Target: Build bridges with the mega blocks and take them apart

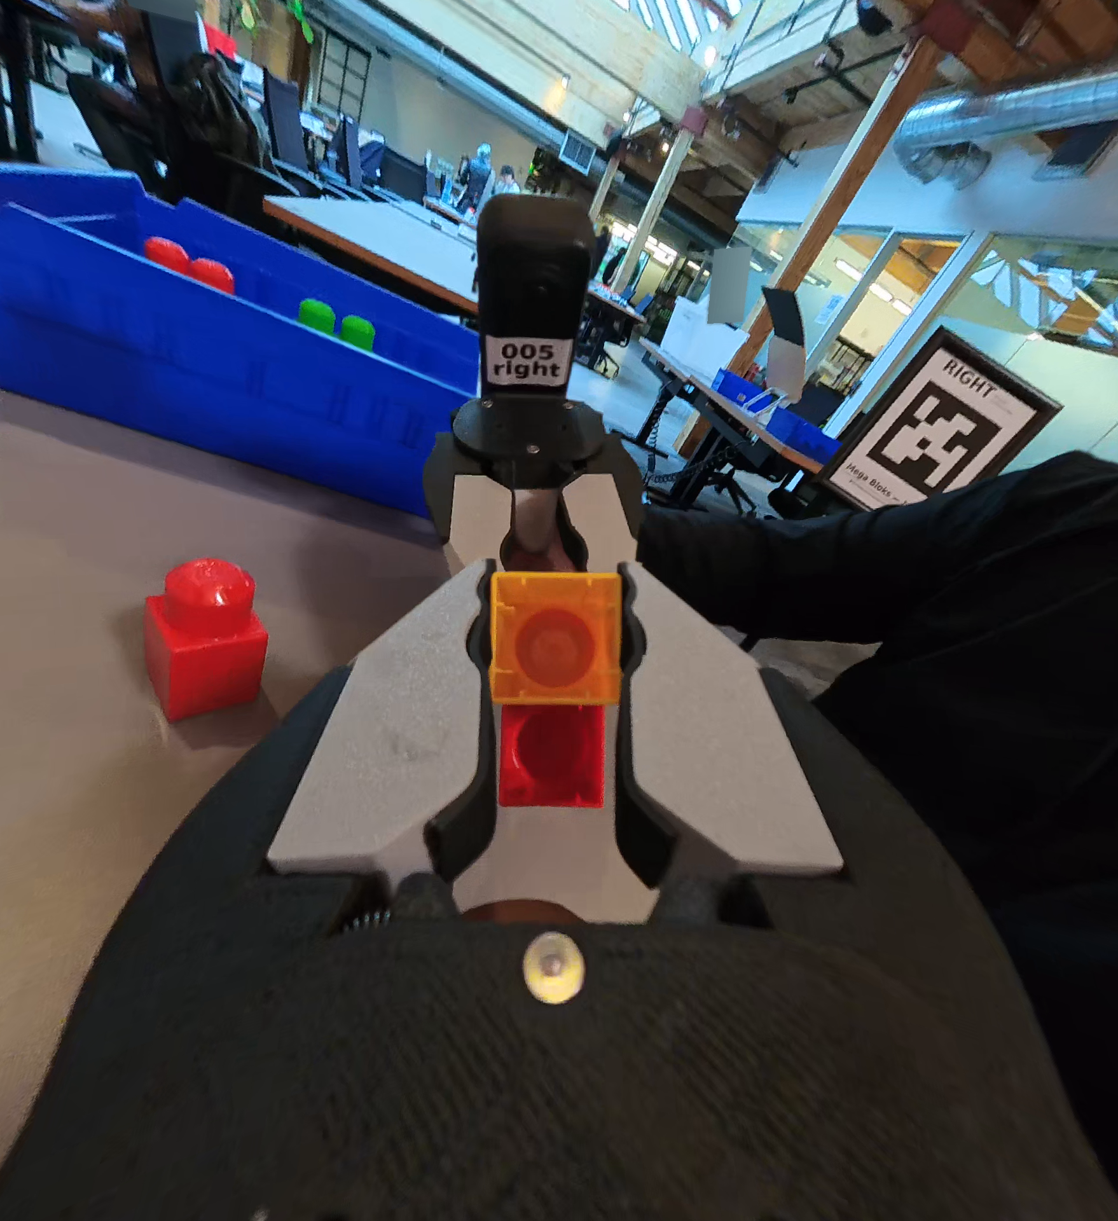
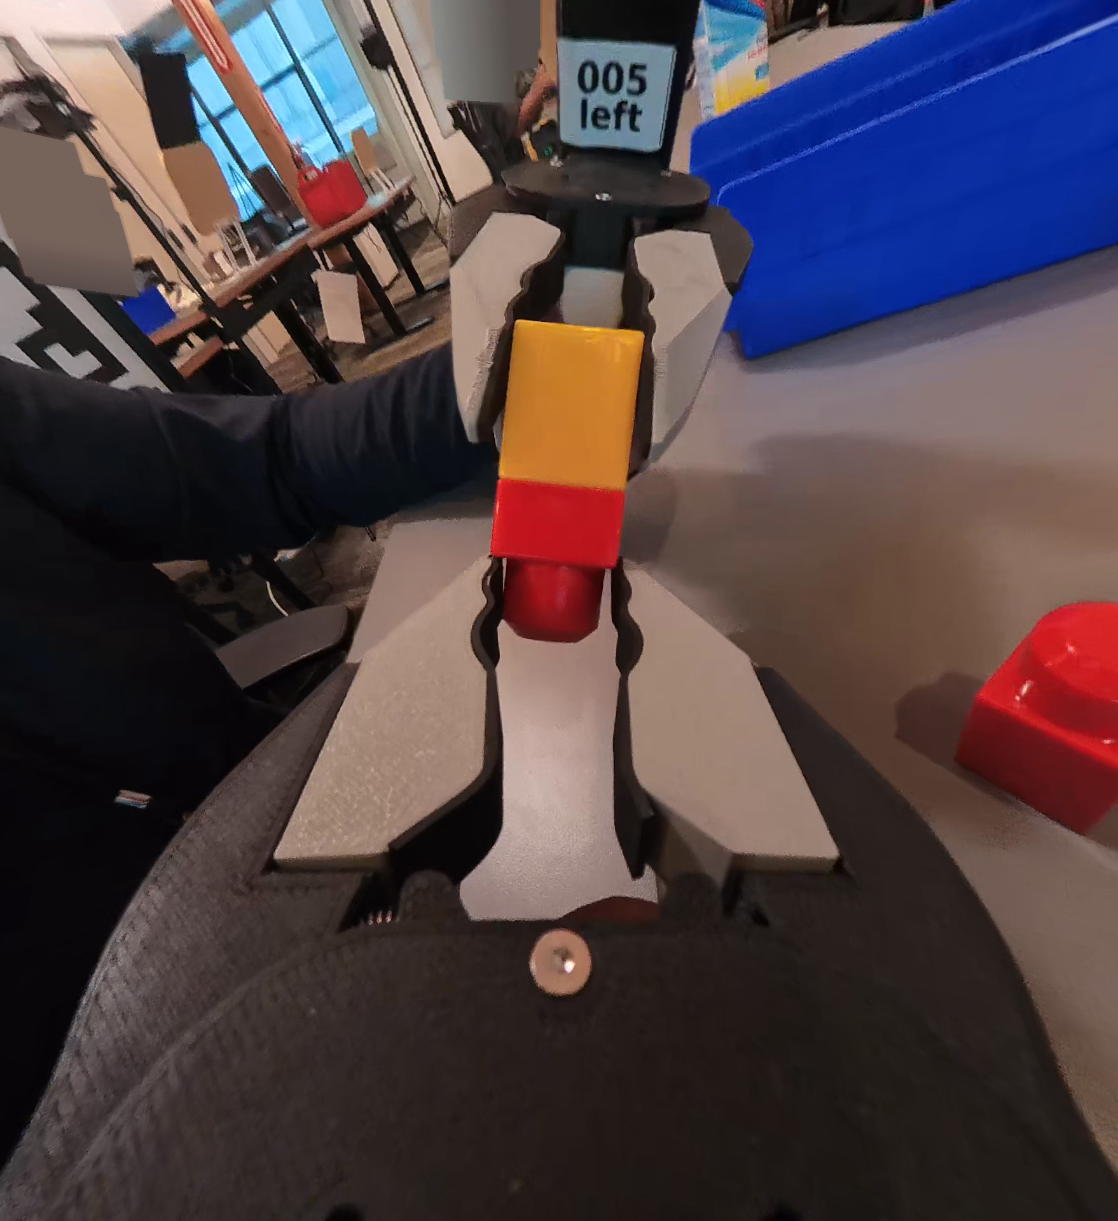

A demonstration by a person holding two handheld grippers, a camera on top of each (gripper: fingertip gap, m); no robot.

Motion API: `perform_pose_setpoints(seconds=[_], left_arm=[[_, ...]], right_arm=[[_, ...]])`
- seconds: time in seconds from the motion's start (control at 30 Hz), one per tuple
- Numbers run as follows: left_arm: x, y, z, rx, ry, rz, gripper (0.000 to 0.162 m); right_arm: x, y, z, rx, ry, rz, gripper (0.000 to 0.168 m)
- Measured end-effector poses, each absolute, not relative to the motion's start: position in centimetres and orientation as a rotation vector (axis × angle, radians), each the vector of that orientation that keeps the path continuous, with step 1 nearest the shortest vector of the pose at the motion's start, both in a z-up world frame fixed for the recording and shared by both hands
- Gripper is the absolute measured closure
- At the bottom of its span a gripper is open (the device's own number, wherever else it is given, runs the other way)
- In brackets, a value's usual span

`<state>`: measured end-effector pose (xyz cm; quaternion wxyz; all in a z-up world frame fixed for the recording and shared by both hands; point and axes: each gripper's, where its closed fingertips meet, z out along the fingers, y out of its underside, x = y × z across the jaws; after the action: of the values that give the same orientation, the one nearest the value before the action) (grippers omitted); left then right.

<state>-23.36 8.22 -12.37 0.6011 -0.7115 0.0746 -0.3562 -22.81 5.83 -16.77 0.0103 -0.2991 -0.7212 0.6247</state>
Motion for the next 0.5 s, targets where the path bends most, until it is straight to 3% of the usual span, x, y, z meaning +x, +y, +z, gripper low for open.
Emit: perform_pose_setpoints(seconds=[0.37,0.5], left_arm=[[-25.7,6.4,-14.6,-1.786,0.196,-0.713,0.116],[-23.8,7.3,-16.0,-1.853,0.255,-0.708,0.103]], right_arm=[[-23.8,9.6,-14.3,-1.031,-2.018,2.043,0.139],[-23.9,9.8,-14.0,-1.071,-1.988,2.130,0.138]])
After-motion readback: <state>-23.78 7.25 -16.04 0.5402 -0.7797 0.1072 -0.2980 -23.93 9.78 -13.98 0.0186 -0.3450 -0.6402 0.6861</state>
